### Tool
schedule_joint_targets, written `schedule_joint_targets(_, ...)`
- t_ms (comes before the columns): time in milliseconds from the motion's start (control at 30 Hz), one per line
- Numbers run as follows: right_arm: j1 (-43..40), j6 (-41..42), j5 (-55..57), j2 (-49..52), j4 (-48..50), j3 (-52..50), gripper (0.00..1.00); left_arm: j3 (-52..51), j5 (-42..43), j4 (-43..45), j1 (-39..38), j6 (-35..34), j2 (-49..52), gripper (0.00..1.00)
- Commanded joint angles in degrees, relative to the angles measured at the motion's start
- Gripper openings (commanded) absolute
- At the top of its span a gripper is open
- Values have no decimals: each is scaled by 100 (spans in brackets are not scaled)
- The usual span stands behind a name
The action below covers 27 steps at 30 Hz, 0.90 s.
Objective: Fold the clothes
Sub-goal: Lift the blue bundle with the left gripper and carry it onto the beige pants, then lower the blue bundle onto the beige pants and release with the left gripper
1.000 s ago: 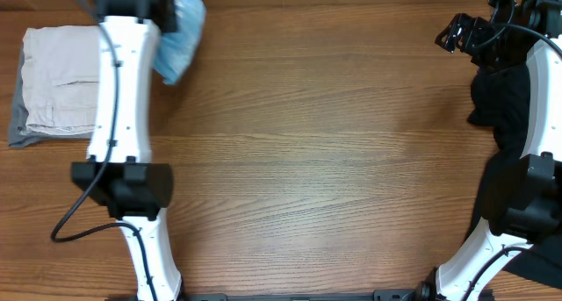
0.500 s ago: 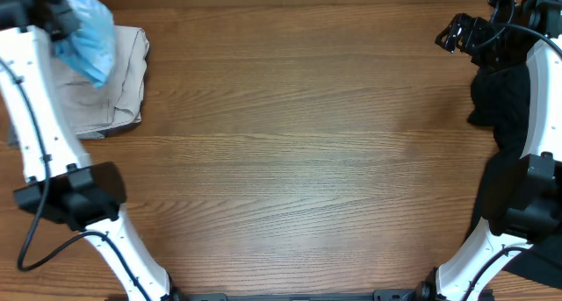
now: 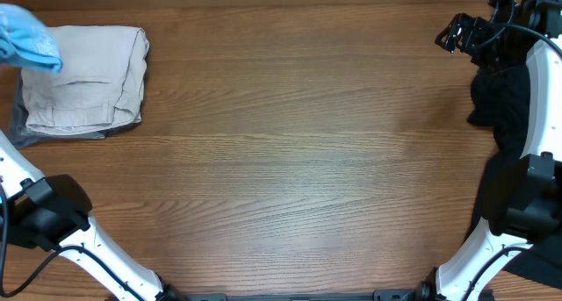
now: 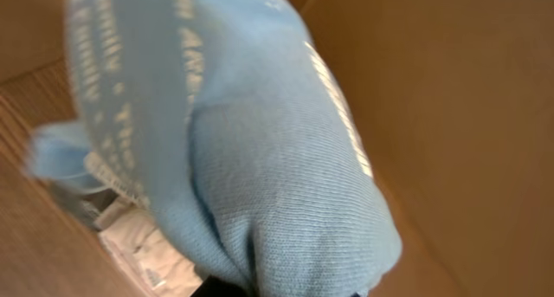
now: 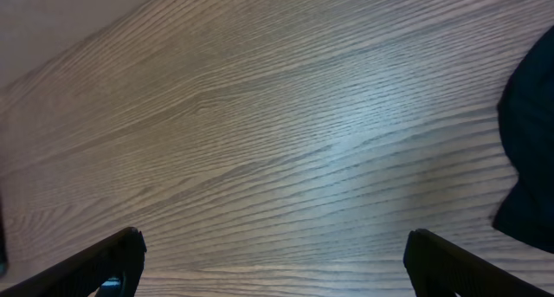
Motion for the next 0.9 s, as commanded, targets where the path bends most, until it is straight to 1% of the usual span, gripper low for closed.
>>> schedule_joint_targets(0, -15, 24, 33, -33, 13, 50, 100, 63, 369, 197, -52, -638, -31, 4)
schedule_joint_targets(167, -15, 24, 33, -33, 13, 50, 100, -350, 433, 492, -57, -1169, -28, 4)
schedule_joint_targets(267, -15, 24, 33, -33, 13, 50, 100, -822, 739, 1032, -57, -1338, -28, 4)
schedule_joint_targets(367, -15, 24, 33, -33, 13, 50, 100, -1349, 1204, 1805, -70, -1327, -28, 4)
schedule_joint_targets(467, -15, 24, 33, -33, 13, 50, 100, -1818, 1292, 2437, -133, -1231, -28, 4)
schedule_joint_targets(567, -15, 24, 33, -33, 13, 50, 100, -2177, 1222, 2684, -214, -1132, -28, 4)
schedule_joint_targets(700, -15, 24, 33, -33, 13, 50, 100, -2673, 890, 2894, -328, -1029, -28, 4)
schedule_joint_targets(867, -15, 24, 33, -33, 13, 50, 100, -3324, 1001, 3230, -474, -850, -26, 4)
